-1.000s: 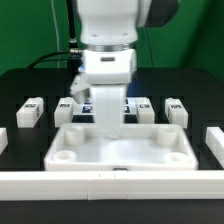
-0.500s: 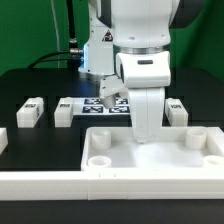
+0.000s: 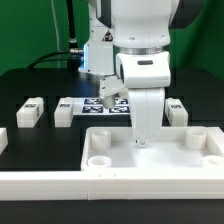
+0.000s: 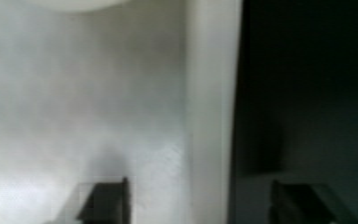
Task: Assemble desk
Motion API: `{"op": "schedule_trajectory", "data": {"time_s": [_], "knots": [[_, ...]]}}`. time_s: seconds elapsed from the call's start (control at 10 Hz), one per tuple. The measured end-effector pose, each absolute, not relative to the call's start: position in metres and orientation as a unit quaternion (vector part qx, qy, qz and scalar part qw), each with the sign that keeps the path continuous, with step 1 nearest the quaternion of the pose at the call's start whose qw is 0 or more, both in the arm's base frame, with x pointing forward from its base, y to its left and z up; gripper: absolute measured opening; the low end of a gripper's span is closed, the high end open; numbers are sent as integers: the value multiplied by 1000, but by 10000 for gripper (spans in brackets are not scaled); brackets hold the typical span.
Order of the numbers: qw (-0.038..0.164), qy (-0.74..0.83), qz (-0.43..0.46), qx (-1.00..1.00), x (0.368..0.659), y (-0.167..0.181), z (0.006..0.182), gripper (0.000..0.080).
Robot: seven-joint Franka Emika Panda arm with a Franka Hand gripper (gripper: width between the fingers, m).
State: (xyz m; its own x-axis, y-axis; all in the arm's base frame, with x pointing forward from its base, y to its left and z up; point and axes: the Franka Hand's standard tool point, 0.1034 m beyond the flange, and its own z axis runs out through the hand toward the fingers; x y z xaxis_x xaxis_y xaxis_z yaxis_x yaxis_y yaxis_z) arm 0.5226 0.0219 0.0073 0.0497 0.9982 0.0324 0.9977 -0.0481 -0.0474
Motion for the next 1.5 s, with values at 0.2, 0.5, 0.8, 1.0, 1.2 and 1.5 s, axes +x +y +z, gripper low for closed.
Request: {"op": "schedule_trajectory", "data": {"time_s": [0.2, 0.5, 0.8, 1.0, 1.2, 1.5], "knots": [[28, -689, 5, -724, 523, 22, 7, 595], [29, -689, 5, -724, 522, 21, 7, 647], [29, -686, 5, -727, 522, 21, 7, 649], [17, -618, -2, -786, 520, 31, 26, 649], [12, -523, -4, -852, 512, 52, 42, 649], [23, -408, 2, -913, 522, 62, 51, 649]]}}
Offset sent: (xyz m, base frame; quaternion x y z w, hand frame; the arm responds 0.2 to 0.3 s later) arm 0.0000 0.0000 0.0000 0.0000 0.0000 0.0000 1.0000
